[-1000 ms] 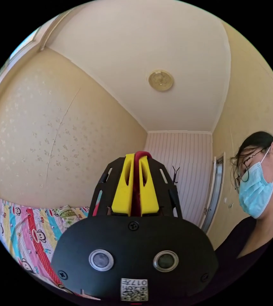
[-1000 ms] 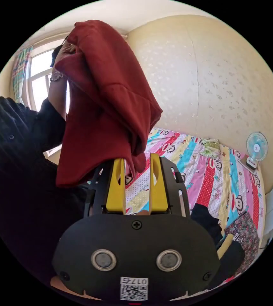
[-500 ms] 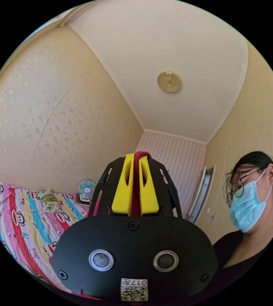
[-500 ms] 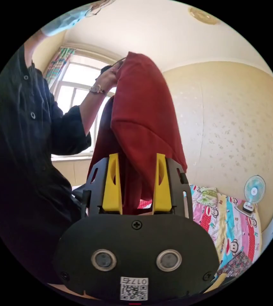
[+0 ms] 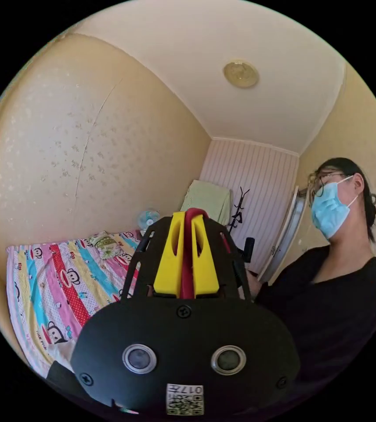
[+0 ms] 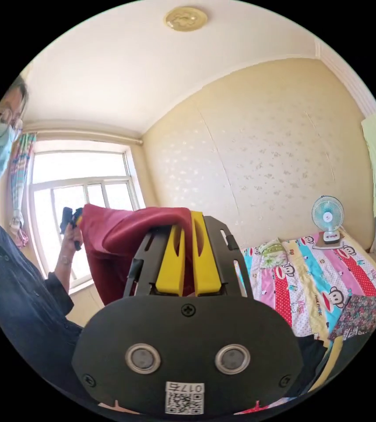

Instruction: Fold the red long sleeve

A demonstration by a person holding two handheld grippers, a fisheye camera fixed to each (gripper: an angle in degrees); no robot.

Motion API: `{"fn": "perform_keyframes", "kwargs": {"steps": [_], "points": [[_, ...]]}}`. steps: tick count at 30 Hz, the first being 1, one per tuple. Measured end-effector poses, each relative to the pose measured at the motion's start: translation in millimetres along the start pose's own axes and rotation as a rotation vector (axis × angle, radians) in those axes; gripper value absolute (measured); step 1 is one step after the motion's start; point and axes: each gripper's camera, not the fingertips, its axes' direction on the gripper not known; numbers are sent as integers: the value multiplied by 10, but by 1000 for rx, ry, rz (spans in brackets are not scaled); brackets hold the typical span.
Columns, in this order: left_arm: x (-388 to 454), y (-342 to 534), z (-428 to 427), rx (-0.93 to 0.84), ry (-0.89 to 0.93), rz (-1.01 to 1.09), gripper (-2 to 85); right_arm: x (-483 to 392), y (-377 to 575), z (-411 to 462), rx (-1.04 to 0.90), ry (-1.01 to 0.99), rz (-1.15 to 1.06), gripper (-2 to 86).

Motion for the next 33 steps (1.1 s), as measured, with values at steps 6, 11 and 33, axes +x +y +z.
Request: {"fn": "perform_keyframes", "kwargs": {"steps": [6,11,33], "points": [[-186,221,-148,-13,118,51,0,131,-621,-651,115,-219,-165,28],[-701,-633,122,20,191,125,9,179,-1576,-601,93,-112,-342,31],[-5693,2507,2563,-1277,-406,-1470,26,4450,3238,1689,-2333,180,572,17]]}}
